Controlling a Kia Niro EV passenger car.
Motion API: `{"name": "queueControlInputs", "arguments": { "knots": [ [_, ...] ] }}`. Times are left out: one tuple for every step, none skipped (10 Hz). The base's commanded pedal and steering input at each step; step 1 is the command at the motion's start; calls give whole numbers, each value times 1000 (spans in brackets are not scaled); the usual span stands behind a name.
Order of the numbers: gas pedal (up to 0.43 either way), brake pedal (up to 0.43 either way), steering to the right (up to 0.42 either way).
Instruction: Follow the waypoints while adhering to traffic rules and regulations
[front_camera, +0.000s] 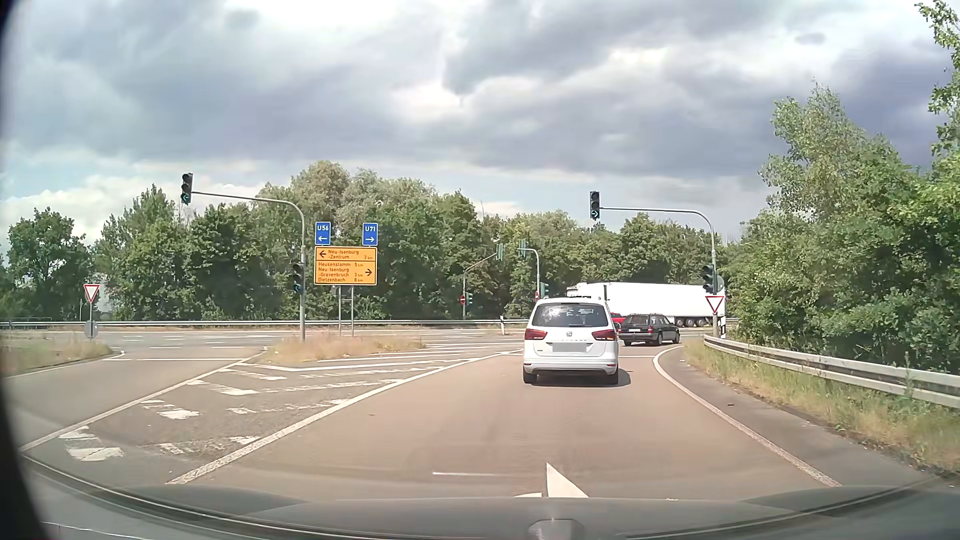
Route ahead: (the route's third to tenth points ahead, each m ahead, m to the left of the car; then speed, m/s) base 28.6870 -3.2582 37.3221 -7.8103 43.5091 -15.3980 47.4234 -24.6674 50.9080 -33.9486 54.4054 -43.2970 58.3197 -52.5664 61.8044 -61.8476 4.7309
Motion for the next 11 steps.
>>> {"name": "queueControlInputs", "arguments": {
  "knots": [
    [409, 37, 16],
    [409, 37, 20],
    [398, 37, 25],
    [390, 37, 29],
    [390, 37, 34],
    [390, 37, 37],
    [378, 37, 41],
    [350, 37, 45],
    [331, 37, 47],
    [311, 37, 49],
    [280, 37, 50]
  ]
}}
